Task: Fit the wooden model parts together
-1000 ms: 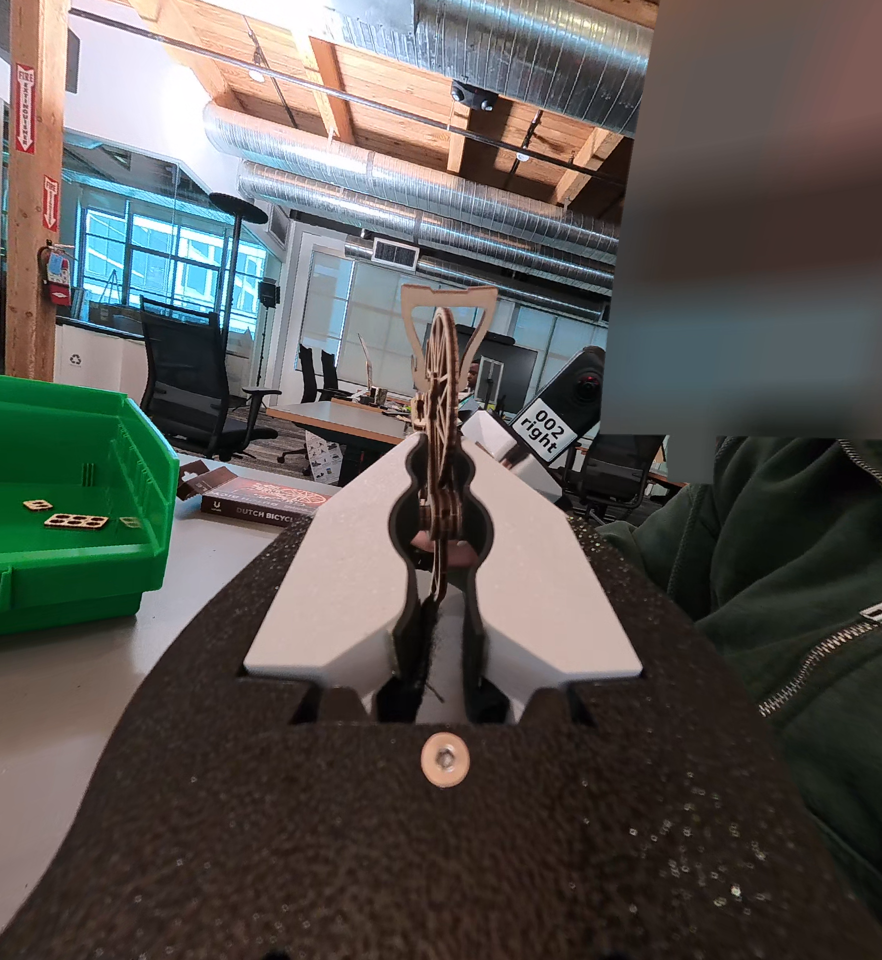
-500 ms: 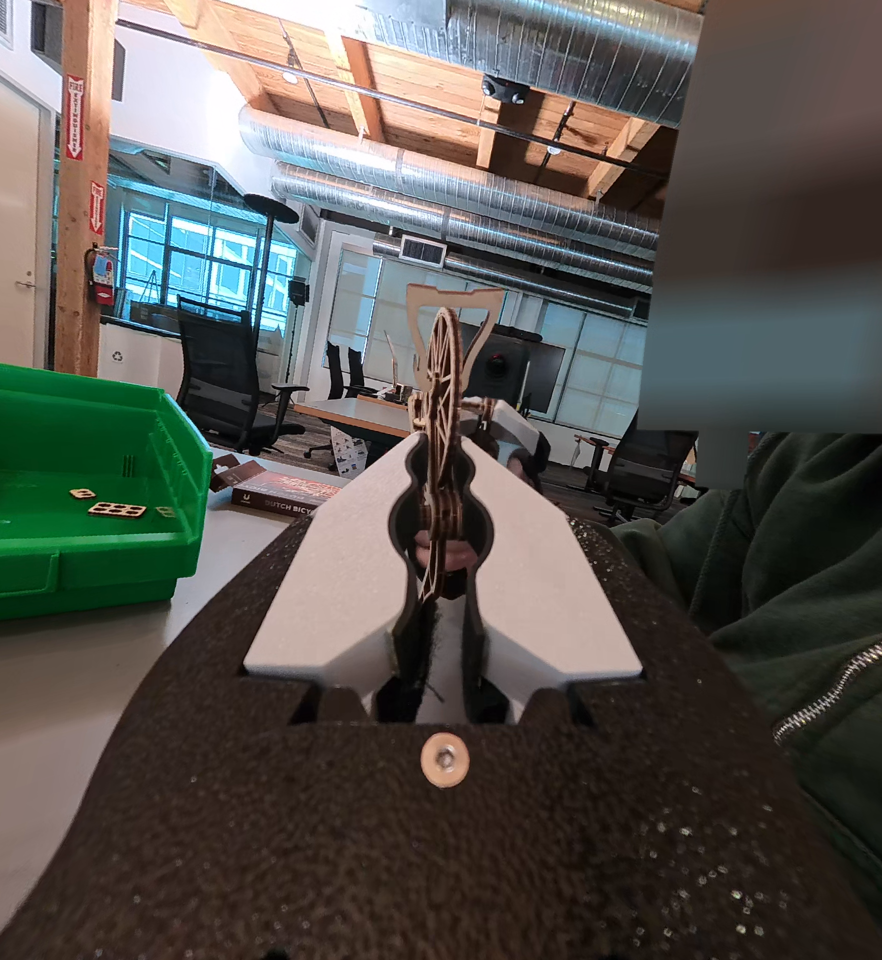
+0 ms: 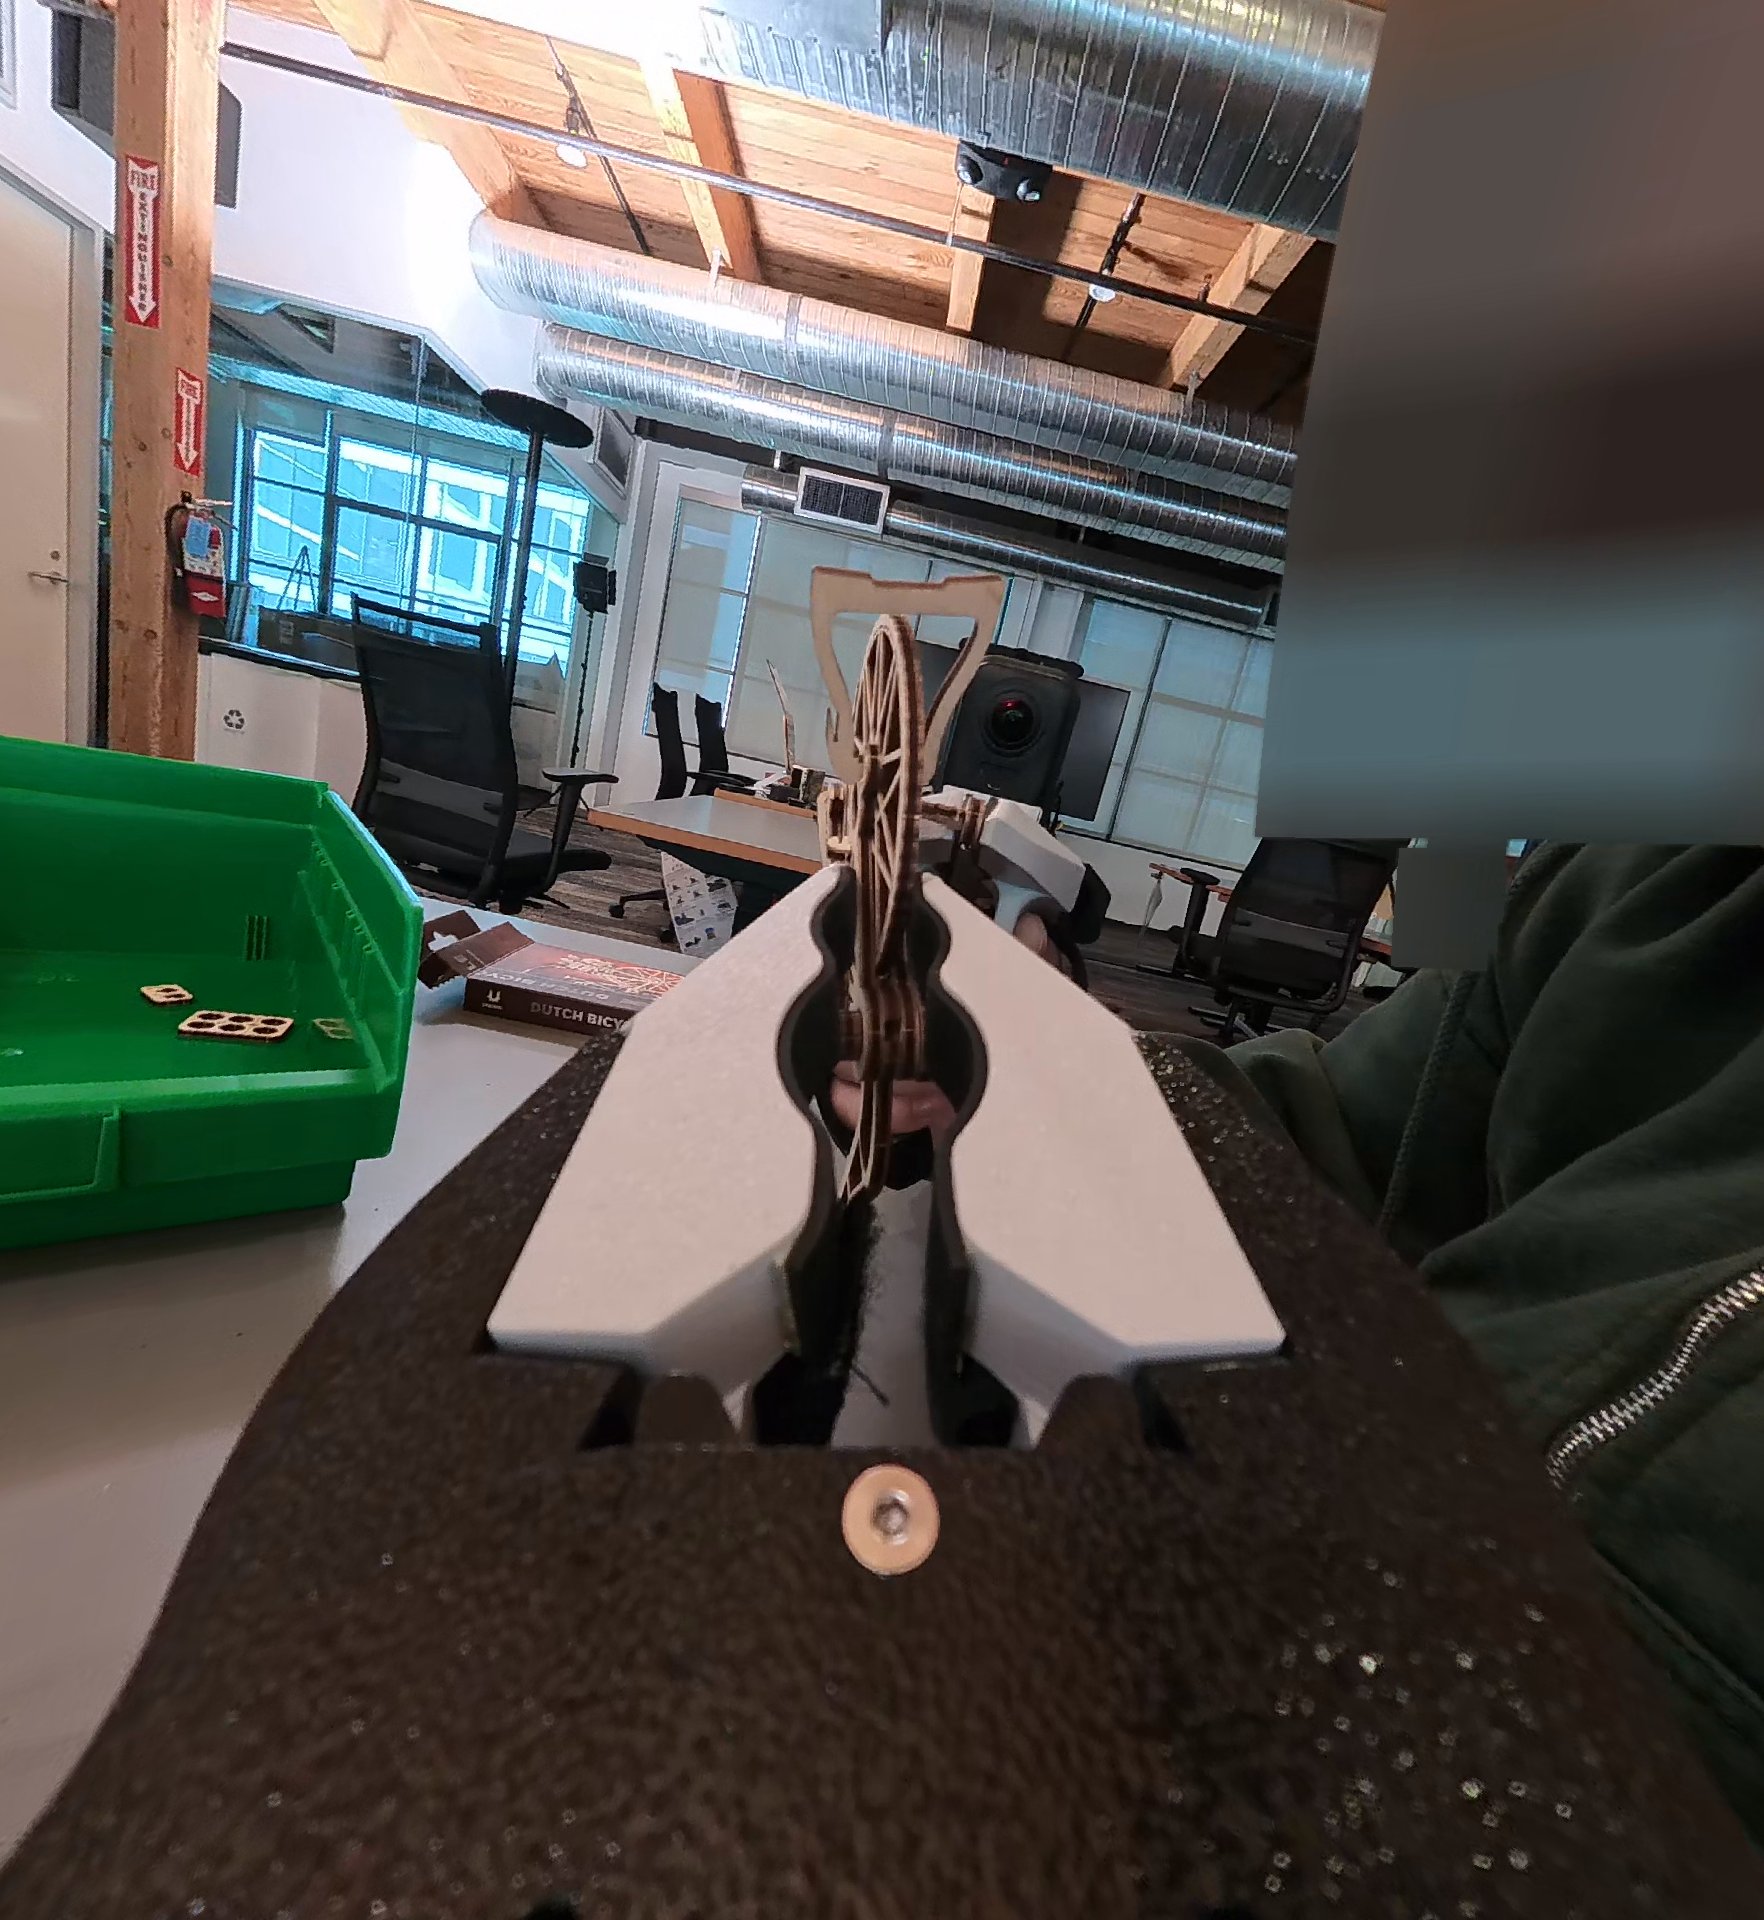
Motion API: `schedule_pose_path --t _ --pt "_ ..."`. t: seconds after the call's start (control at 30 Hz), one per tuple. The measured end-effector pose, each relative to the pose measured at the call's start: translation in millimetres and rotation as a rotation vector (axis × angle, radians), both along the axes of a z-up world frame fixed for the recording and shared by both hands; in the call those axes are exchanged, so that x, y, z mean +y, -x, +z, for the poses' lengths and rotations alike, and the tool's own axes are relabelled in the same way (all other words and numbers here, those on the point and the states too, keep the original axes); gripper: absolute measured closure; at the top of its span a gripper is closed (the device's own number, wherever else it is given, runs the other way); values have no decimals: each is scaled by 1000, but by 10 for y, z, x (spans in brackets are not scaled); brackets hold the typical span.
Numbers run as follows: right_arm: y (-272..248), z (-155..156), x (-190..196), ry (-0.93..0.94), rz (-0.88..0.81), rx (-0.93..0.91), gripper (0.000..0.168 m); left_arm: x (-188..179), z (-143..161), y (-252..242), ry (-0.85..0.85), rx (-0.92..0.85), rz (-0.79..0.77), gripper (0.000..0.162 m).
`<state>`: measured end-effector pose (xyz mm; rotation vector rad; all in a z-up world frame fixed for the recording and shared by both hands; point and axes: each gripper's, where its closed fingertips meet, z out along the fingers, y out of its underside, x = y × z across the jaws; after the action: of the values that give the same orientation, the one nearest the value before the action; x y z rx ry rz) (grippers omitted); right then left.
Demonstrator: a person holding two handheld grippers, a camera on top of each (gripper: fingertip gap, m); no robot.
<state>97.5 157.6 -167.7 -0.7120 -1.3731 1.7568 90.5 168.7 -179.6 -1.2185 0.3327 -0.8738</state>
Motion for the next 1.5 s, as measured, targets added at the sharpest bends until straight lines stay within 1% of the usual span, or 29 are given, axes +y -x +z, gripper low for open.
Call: schedule_pose_path --t 0.13,0.33,0.63,1.17,1.5 --pt "-4 -3 -19 -42 -21 11 168 -12 8 -11 -11 10 -2 156" --pt "1 -39 -77 -169 -85 37 168 -28 8 -41 -20 21 -13 156" --pt "5 -73 -122 -290 -146 65 168 -41 12 -60 -28 30 -18 156" --pt "-12 -56 -137 -324 -165 88 168 -60 22 -74 -37 26 -35 156" --pt "-22 -56 -185 -429 -216 128 168 -91 45 -93 -56 21 -53 156"
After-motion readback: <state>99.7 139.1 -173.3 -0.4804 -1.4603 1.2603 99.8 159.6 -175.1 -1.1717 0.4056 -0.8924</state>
